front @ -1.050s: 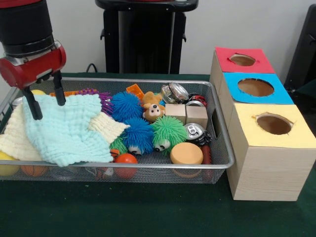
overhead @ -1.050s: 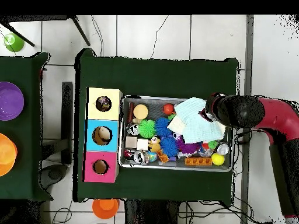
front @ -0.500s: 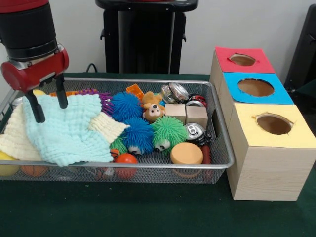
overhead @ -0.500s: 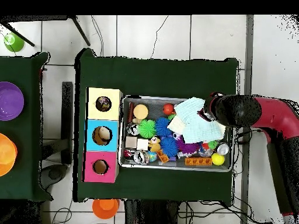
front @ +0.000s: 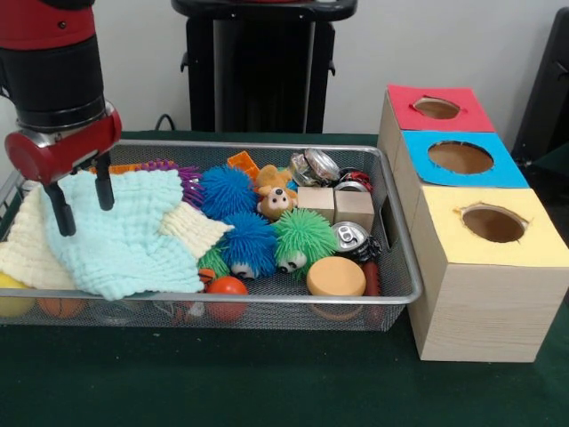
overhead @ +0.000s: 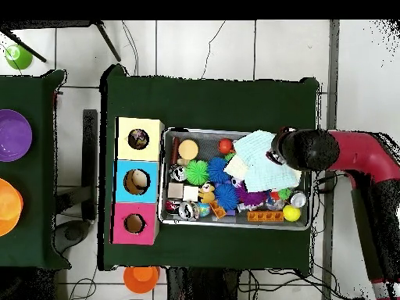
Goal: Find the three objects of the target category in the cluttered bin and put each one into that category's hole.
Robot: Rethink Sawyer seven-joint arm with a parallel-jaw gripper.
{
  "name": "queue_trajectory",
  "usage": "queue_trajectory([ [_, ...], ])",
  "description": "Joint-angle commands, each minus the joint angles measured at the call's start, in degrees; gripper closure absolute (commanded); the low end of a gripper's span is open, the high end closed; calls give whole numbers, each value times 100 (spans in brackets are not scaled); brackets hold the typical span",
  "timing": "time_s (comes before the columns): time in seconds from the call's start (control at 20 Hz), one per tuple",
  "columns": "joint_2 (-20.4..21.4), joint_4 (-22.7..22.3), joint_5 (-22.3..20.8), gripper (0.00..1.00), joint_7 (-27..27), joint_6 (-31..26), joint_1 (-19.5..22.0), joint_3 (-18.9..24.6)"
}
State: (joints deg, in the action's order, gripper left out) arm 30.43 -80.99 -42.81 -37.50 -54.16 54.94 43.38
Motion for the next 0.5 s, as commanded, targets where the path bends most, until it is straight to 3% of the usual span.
queue_trajectory([
  [0.05, -344, 126, -751, 0, 1216, -350, -190, -516],
  [0.5, -540, 153, -1064, 0, 1032, -197, -310, -752],
])
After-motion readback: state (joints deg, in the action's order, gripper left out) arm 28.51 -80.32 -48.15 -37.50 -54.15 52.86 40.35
